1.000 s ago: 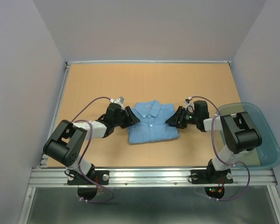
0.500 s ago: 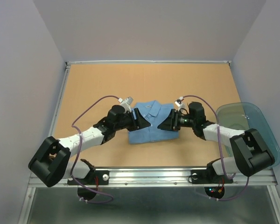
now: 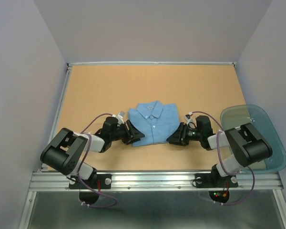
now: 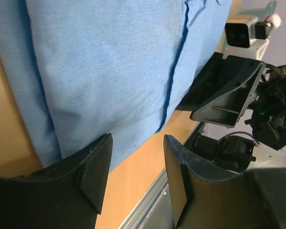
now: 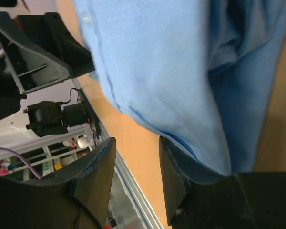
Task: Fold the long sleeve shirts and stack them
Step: Fold the shirt, then neatly place the folded shirt to the corner
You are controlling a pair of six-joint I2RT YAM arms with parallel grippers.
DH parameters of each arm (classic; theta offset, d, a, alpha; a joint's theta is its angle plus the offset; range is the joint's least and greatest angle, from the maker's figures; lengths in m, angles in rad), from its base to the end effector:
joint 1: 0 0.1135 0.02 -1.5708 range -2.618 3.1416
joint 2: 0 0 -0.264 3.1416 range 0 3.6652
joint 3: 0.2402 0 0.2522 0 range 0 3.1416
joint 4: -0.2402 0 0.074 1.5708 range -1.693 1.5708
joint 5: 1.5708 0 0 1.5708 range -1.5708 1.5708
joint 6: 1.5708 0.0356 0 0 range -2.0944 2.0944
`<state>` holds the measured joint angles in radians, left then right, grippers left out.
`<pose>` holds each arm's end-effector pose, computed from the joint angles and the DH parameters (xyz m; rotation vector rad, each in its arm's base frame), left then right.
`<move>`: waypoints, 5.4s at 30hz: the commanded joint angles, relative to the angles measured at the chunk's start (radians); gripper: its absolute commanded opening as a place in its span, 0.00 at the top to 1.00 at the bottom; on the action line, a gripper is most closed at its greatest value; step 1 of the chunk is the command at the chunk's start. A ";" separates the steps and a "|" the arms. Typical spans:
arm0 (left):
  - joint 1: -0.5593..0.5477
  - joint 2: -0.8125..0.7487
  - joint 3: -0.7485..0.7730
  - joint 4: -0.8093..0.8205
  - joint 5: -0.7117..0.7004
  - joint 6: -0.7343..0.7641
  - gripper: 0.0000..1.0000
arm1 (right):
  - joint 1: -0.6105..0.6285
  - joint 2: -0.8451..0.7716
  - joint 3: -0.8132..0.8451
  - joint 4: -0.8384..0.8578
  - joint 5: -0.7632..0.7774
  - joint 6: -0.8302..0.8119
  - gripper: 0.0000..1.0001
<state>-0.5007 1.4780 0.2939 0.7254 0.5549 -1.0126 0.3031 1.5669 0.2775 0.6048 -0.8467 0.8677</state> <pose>0.1989 -0.1302 0.1260 -0.1862 2.2997 -1.4398 0.2022 0.0912 0.0971 0.1761 2.4539 1.5344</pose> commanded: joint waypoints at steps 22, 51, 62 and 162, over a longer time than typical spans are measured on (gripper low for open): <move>0.040 0.020 0.531 -0.451 -0.379 0.460 0.28 | -0.019 -0.493 0.077 -0.339 0.284 0.014 0.40; 0.051 -0.418 0.215 -0.767 -0.493 0.339 0.06 | -0.019 -0.598 -0.038 -0.542 0.577 0.133 0.22; 0.051 -0.394 0.249 -0.776 -0.481 0.376 0.06 | 0.004 -0.369 0.009 -0.401 0.557 0.162 0.25; 0.245 -0.415 0.383 -0.732 -0.455 0.635 0.07 | -0.269 0.275 1.121 -0.795 0.926 -0.909 0.41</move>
<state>-0.2600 1.0973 0.6865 -0.0414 0.0940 -0.3927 -0.0032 1.7893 1.3998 -0.1543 0.0391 0.0731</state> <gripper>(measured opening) 0.934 0.598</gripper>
